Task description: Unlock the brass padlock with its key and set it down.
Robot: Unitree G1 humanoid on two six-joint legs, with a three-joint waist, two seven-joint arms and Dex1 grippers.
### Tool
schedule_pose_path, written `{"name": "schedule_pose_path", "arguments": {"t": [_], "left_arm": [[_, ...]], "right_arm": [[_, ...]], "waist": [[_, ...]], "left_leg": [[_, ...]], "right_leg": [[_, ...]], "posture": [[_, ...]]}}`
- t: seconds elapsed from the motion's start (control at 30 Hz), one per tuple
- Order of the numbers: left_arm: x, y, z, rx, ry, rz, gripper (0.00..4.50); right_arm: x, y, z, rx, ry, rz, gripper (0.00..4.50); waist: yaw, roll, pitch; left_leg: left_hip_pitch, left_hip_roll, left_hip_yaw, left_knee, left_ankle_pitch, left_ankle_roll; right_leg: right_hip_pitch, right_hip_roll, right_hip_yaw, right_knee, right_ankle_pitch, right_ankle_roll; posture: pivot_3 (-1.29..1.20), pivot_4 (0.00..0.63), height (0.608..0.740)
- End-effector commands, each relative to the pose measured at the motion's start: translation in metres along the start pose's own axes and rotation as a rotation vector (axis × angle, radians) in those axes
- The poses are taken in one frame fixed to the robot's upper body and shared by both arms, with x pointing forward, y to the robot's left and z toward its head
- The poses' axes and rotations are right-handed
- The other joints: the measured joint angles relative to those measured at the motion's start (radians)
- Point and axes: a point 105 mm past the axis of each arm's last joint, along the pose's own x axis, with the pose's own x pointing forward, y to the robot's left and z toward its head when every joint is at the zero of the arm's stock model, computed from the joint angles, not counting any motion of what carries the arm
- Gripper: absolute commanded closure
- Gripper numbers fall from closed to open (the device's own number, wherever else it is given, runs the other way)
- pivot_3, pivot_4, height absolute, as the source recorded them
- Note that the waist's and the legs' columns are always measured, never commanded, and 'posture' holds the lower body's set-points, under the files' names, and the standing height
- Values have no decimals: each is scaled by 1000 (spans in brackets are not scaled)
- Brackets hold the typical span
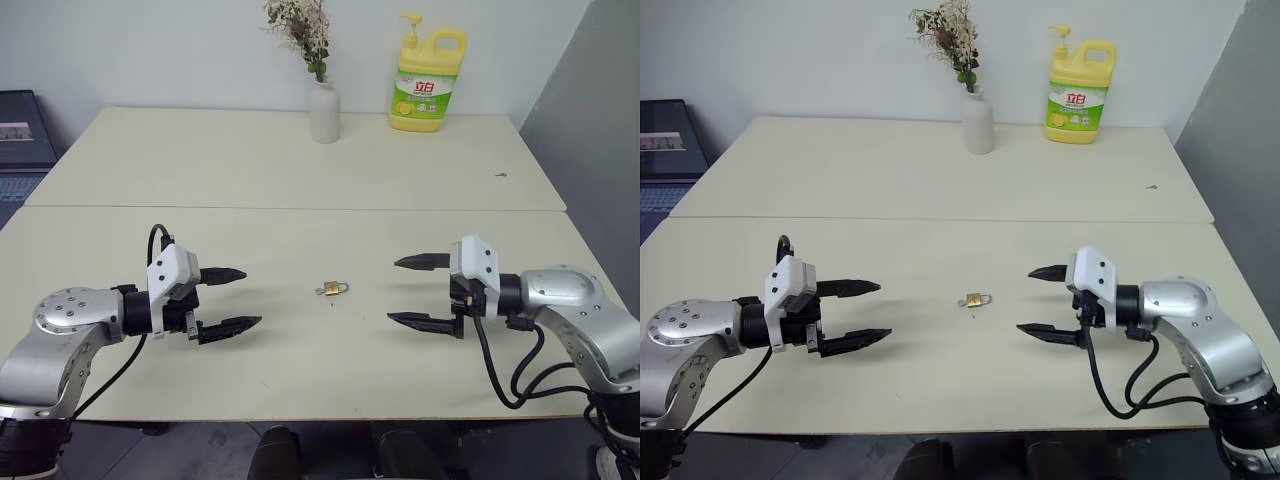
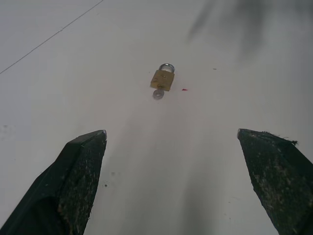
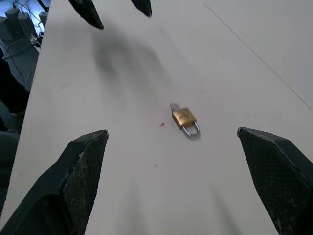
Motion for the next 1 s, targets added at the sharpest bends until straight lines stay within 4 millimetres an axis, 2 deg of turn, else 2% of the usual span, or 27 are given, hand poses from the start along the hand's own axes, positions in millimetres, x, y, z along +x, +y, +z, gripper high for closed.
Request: {"name": "schedule_pose_path", "arguments": {"t": [0.03,0.23,0.4,0.57,1.0], "left_arm": [[-2,2,4,27,-5,1,0],[-1,-8,-2,46,50,-76,0],[0,-5,0,56,44,-68,0],[0,-8,1,63,49,-73,0],[2,-6,2,75,54,-75,0]], "right_arm": [[20,-5,8,-47,25,33,49],[70,-13,7,-40,97,104,49],[94,-19,-4,-62,148,122,49],[110,-28,-17,-66,195,123,49],[127,-42,-37,-39,256,121,49]], "waist": [[-5,0,0],[-10,0,0],[-5,0,0],[-7,0,0],[-10,1,0]], "left_leg": [[0,0,0,0,0,0],[-2,0,0,0,0,0],[-3,0,0,0,0,0],[-3,0,0,0,0,0],[-3,1,0,0,0,0]], "right_leg": [[0,0,0,0,0,0],[-3,0,0,1,0,-1],[-3,0,-1,1,0,-2],[-4,0,-1,1,1,-6],[-4,0,-1,2,2,-7]], "posture": [[0,150,740],[0,150,740],[0,150,740],[0,150,740],[0,150,740]]}}
